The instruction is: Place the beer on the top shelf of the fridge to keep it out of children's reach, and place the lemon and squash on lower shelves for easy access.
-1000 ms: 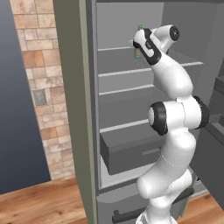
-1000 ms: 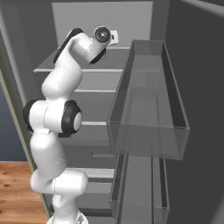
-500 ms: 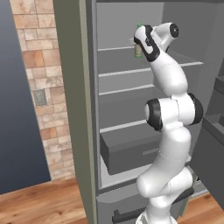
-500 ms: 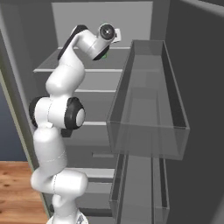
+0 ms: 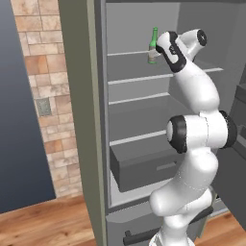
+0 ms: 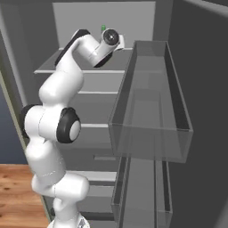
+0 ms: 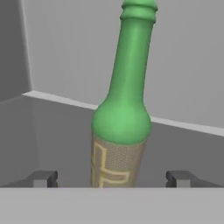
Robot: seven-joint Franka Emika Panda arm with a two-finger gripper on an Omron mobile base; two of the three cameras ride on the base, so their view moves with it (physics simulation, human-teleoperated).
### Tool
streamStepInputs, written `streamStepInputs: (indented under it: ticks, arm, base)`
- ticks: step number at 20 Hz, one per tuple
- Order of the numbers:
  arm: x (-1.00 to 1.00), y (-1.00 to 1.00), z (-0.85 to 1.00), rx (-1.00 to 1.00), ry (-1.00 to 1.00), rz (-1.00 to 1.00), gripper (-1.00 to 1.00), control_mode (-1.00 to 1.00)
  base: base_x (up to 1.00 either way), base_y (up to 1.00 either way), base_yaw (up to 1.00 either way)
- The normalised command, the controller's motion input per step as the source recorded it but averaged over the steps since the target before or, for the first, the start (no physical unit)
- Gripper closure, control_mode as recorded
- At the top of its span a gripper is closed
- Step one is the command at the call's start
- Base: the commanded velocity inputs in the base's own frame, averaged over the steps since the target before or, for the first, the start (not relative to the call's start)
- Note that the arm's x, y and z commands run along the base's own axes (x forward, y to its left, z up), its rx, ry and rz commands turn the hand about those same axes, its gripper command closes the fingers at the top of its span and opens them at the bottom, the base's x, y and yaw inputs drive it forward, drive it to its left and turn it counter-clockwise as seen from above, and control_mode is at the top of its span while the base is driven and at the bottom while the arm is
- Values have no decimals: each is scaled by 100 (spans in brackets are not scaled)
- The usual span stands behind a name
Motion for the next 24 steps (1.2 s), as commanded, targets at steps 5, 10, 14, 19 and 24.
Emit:
streamStepInputs:
  ticks: [5, 10, 14, 19, 24]
  arm:
    - [-35, 0, -54, -1, -2, 0, -100, -100]
    - [-69, -5, -24, -1, 0, 0, -100, -100]
    - [-89, -10, 2, -2, 9, 0, -100, -100]
    - [-96, -3, 9, -5, 17, 0, -100, -100]
    - [-100, 0, -3, -5, 28, 0, -100, -100]
  base:
    - [0, 0, 0]
    - [0, 0, 0]
    - [0, 0, 0]
    - [0, 0, 0]
    - [0, 0, 0]
